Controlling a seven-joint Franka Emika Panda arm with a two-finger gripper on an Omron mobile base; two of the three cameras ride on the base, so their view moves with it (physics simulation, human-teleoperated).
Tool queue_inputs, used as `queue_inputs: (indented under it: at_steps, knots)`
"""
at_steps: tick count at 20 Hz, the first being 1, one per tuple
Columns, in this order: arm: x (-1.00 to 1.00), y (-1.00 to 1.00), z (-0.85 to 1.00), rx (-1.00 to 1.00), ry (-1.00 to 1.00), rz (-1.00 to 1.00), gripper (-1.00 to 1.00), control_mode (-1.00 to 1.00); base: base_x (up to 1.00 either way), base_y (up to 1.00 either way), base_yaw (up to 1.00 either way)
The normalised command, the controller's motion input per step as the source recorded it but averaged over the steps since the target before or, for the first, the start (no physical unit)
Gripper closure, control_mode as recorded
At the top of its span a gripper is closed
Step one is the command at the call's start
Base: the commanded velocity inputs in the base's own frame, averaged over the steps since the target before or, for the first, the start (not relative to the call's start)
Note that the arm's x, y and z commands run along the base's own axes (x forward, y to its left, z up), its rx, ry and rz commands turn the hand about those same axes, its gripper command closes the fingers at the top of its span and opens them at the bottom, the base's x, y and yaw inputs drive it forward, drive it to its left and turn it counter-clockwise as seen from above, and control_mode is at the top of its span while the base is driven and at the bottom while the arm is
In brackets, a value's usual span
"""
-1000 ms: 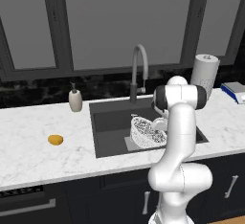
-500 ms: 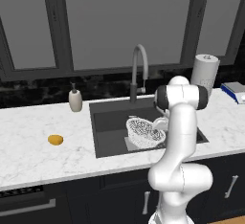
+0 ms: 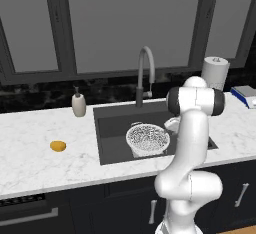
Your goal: Put the colander in the sink, put the mango in the colander, and turn on the sink faucet and pour water over the colander.
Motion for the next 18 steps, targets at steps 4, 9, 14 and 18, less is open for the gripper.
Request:
queue_inputs:
  at_steps: [4, 9, 14, 18]
  knots:
    - [-0.15, -0.12, 1.00, 0.21, 0.01, 0.00, -1.00, -1.00, 0.00, 0.00, 0.00]
    - [-0.57, -0.22, 1.00, 0.16, 0.01, 0.00, -1.00, -1.00, 0.00, 0.00, 0.00]
    - [-0.88, -0.23, 1.00, 0.11, 0.00, 0.00, -1.00, -1.00, 0.00, 0.00, 0.00]
    - [-0.85, -0.03, 1.00, 0.01, 0.00, 0.00, -1.00, -1.00, 0.00, 0.00, 0.00]
